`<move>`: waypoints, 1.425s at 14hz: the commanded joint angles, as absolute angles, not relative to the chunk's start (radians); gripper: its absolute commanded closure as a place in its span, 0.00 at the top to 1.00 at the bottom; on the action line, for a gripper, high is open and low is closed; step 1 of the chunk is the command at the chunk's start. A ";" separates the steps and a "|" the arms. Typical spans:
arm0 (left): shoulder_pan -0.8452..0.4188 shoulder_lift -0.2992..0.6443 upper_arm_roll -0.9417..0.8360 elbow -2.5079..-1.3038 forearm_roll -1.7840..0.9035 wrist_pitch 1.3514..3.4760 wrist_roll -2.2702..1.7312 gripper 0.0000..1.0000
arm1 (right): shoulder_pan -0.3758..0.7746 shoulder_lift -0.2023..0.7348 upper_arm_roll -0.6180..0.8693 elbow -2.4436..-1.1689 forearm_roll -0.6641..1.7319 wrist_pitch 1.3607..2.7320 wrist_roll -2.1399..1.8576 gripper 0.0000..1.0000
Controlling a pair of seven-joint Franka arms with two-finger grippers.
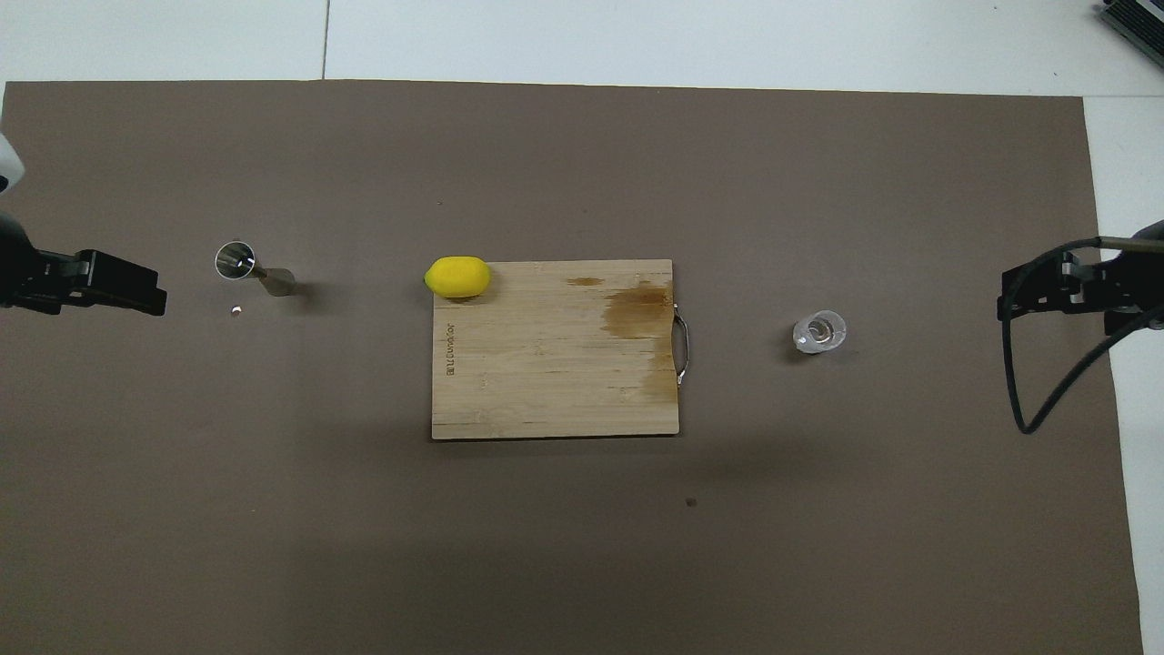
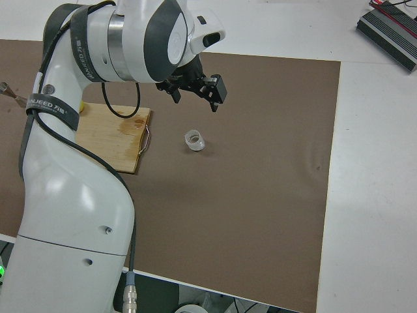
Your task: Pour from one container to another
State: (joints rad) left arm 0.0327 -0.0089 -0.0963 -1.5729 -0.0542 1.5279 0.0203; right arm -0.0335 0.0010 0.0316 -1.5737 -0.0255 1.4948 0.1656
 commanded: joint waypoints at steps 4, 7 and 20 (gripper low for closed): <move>0.035 -0.018 -0.100 -1.572 -0.029 1.517 0.025 1.00 | -0.044 0.000 0.038 -1.574 -0.029 1.499 0.150 1.00; 0.032 -0.017 -0.100 -1.572 -0.031 1.528 0.025 1.00 | -0.044 0.000 0.038 -1.574 -0.029 1.499 0.150 1.00; 0.026 0.008 -0.103 -1.621 -0.093 1.555 -0.011 1.00 | -0.044 0.000 0.038 -1.574 -0.029 1.499 0.150 1.00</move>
